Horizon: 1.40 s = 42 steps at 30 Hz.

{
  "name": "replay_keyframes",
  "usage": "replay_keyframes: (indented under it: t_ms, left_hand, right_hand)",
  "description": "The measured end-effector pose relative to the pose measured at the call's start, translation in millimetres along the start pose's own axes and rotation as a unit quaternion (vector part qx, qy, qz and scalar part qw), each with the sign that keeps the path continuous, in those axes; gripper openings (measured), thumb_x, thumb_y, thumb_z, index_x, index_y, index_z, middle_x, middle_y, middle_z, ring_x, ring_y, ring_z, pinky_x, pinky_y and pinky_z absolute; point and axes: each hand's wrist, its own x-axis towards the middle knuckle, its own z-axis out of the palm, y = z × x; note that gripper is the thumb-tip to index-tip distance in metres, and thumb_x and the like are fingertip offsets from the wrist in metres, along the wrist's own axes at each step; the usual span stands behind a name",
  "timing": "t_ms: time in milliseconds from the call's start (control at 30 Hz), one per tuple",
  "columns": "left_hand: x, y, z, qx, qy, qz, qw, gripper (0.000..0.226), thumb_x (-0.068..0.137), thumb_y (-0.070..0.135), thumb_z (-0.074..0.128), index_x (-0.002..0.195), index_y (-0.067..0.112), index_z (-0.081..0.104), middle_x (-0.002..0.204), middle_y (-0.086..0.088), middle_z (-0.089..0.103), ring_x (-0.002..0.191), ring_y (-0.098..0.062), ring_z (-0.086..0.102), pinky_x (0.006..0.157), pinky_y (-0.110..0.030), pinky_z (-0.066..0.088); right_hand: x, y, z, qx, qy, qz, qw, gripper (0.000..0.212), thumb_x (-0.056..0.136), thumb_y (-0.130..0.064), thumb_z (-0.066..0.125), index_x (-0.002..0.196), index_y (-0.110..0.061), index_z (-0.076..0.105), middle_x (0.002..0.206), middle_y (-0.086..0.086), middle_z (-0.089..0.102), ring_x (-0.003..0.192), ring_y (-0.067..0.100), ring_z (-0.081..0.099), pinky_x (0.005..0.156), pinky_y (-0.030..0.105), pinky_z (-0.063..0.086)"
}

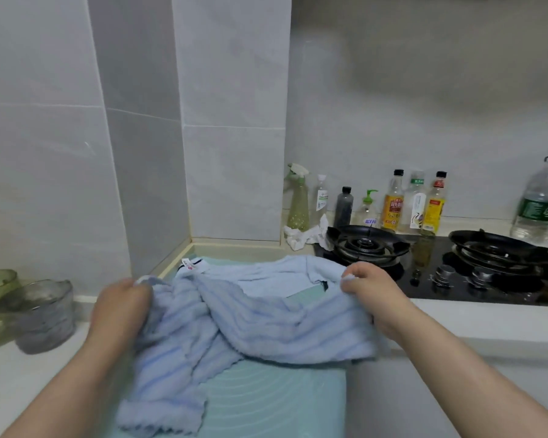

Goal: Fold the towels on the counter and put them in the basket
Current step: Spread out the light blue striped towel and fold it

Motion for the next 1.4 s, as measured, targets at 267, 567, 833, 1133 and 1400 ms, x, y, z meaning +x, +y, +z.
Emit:
replay_keyframes:
  t_ms: [267, 567, 833, 1133, 1400]
  left_hand:
    - [-17.2, 18.9, -80.6, -0.332, 0.038, 0.009, 0.943, 0.028, 0.07, 0.029, 0.072, 0.081, 0.005, 0.065, 0.083, -0.023, 0.066, 0.078, -0.028, 0.069, 0.073, -0.045, 0.057]
    - [-74.8, -3.3, -80.2, -0.347, -0.088, 0.0, 0.934, 0.01, 0.092, 0.004, 0.057, 0.097, -0.004, 0.062, 0.089, -0.025, 0.067, 0.077, -0.03, 0.063, 0.07, -0.035, 0.05]
    - [-127.3, -33.8, -39.2, -0.272, -0.125, 0.02, 0.954, 0.024, 0.073, 0.012, 0.072, 0.067, 0.007, 0.049, 0.06, -0.009, 0.046, 0.061, -0.012, 0.042, 0.057, -0.026, 0.03]
    - [-144.4, -50.3, -57.0, 0.065, -0.108, 0.111, 0.986, 0.013, 0.075, 0.02, 0.066, 0.07, 0.016, 0.054, 0.065, 0.001, 0.057, 0.065, -0.014, 0.053, 0.061, -0.019, 0.038]
    - [-134.9, -19.6, -30.2, -0.412, -0.109, -0.04, 0.904, 0.024, 0.089, -0.005, 0.051, 0.07, 0.008, 0.045, 0.055, -0.009, 0.043, 0.054, -0.015, 0.038, 0.053, -0.027, 0.027]
  right_hand:
    - [-40.6, -44.5, -8.1, 0.18, 0.042, -0.05, 0.981, 0.007, 0.088, -0.012, 0.066, 0.088, -0.016, 0.072, 0.089, -0.002, 0.068, 0.084, 0.014, 0.057, 0.077, 0.028, 0.044]
    - [-99.3, -23.8, 42.3, 0.273, -0.069, 0.038, 0.959, 0.026, 0.087, 0.011, 0.046, 0.091, -0.008, 0.064, 0.061, 0.007, 0.059, 0.054, 0.027, 0.061, 0.047, 0.024, 0.041]
    - [-150.3, -4.0, 102.5, 0.146, -0.042, -0.046, 0.987, 0.033, 0.082, -0.002, 0.066, 0.061, -0.026, 0.07, 0.06, -0.013, 0.069, 0.058, -0.004, 0.06, 0.06, 0.009, 0.044]
    - [-162.4, 12.2, 121.4, 0.076, -0.044, -0.114, 0.99, 0.052, 0.085, -0.003, 0.059, 0.069, -0.052, 0.062, 0.069, -0.029, 0.064, 0.072, -0.004, 0.059, 0.065, 0.008, 0.041]
    - [-158.8, 9.1, 126.8, 0.16, -0.018, -0.046, 0.986, 0.023, 0.088, -0.004, 0.058, 0.069, -0.016, 0.053, 0.052, -0.006, 0.047, 0.047, 0.001, 0.042, 0.051, 0.014, 0.034]
